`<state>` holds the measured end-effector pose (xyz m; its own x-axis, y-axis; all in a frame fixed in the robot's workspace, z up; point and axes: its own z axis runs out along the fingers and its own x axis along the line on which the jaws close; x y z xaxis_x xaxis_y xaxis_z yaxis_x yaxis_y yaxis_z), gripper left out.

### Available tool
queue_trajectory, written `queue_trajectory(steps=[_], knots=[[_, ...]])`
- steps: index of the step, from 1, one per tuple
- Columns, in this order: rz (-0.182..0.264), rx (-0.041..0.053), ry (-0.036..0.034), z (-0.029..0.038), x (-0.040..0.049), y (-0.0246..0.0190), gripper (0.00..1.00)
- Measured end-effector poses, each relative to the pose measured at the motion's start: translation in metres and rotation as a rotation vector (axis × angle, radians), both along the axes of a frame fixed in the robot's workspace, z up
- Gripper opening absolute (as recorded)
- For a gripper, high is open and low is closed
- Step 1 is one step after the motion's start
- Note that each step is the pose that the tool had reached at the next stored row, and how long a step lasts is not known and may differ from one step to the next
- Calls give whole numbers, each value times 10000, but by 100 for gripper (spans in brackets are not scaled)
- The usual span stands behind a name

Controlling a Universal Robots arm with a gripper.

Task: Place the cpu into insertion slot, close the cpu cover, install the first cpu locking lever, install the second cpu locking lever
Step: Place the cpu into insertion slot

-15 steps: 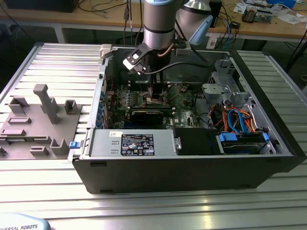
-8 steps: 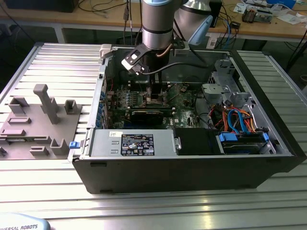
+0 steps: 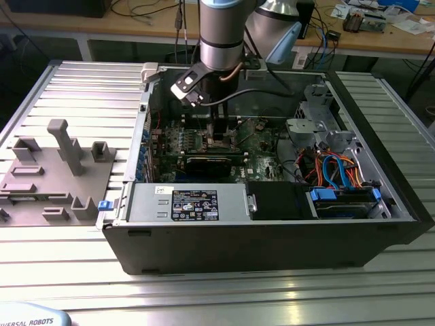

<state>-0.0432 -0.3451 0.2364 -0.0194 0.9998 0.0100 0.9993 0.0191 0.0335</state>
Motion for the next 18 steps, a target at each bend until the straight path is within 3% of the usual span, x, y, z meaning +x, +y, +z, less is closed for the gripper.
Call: queue_trajectory(steps=[18], knots=[[0,0,0,-18,-49,0,54]])
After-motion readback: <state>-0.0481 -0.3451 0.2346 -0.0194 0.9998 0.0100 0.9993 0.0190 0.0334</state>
